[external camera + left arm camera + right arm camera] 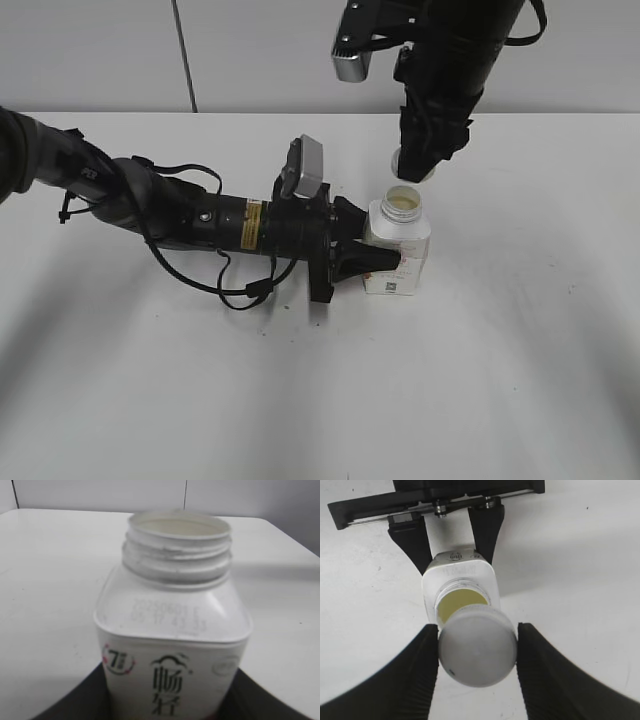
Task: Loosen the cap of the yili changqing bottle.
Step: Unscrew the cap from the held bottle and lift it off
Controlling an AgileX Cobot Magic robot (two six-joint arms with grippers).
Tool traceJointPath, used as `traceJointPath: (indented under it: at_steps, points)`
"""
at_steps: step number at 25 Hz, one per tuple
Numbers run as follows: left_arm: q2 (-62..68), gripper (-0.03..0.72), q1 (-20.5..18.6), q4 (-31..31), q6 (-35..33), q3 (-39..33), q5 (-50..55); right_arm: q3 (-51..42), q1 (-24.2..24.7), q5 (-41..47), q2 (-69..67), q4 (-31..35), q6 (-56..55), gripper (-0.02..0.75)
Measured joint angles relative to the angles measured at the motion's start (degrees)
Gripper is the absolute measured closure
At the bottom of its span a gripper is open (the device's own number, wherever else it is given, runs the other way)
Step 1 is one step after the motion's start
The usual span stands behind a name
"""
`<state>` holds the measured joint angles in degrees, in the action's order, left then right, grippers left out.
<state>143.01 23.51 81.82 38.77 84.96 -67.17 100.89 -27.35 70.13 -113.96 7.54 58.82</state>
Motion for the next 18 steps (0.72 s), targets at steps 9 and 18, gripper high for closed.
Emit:
traceJointPath:
  at_steps: [9,18]
  points:
    - [0.0,0.376,0.0,0.0,0.0,0.0,0.0,0.0,0.0,0.0,0.56,-1.26,-17.57,0.357]
    - [0.0,0.376,0.0,0.0,0.0,0.0,0.0,0.0,4.54,0.0,1.83,-5.95,-48.8,0.357]
